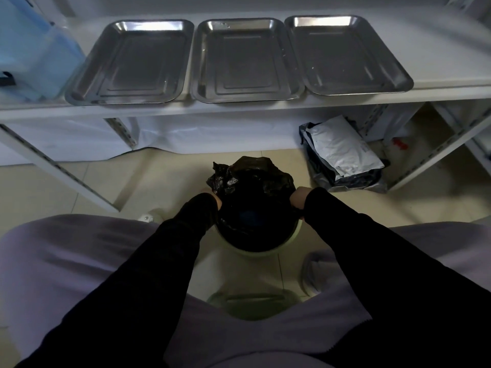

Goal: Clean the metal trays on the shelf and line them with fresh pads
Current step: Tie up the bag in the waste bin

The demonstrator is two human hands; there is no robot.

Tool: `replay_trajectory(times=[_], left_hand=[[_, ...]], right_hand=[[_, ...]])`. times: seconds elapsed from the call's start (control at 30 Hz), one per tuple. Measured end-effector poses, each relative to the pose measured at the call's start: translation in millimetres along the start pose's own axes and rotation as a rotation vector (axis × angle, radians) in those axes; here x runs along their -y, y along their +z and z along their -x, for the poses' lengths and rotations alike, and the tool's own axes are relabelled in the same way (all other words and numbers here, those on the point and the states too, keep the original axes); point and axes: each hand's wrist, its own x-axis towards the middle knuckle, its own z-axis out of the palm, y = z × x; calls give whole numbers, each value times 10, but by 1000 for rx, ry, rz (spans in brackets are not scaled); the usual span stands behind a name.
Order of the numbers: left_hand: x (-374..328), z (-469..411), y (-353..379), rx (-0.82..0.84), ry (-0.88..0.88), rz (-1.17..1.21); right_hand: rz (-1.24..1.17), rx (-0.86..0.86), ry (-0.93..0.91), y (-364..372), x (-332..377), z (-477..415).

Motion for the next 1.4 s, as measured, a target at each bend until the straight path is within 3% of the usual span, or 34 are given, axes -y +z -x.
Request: replay_trajectory(times=[0.1, 0.17, 0.4, 0.47, 0.73, 0.83, 1.0, 1.07, 1.13, 1.27, 1.4], left_hand=[[31, 2, -48, -29, 10, -29], [44, 4, -82, -66, 4, -61], [-8, -9, -194, -223, 36, 193], [-63, 6, -210, -286, 92, 263], [-200, -37, -187, -426, 338, 304], [-238, -31, -177, -474, 386, 446], [-241, -25, -203, -515, 400, 721], [-219, -50, -184, -463, 428, 863], [-210, 0, -170, -307, 500, 987], [-230, 146, -167, -68, 562, 989], [-262, 142, -136, -1, 643, 943]], right_hand=[[228, -42, -45, -2, -40, -120], [253, -86, -28, 12, -81, -147], [-347, -175, 16, -98, -82, -86], [-292, -268, -42, -115, -88, -146], [-424, -379, -169, -150, 36, -156], [-668, -367, -238, -155, 100, -93], [-1266, -156, -394, -161, 183, -23], [-1289, -110, -478, -149, 200, -37], [-1268, -69, -535, -134, 209, -44], [-1183, 40, -617, -89, 222, -39], [-1077, 99, -686, -51, 233, -90]])
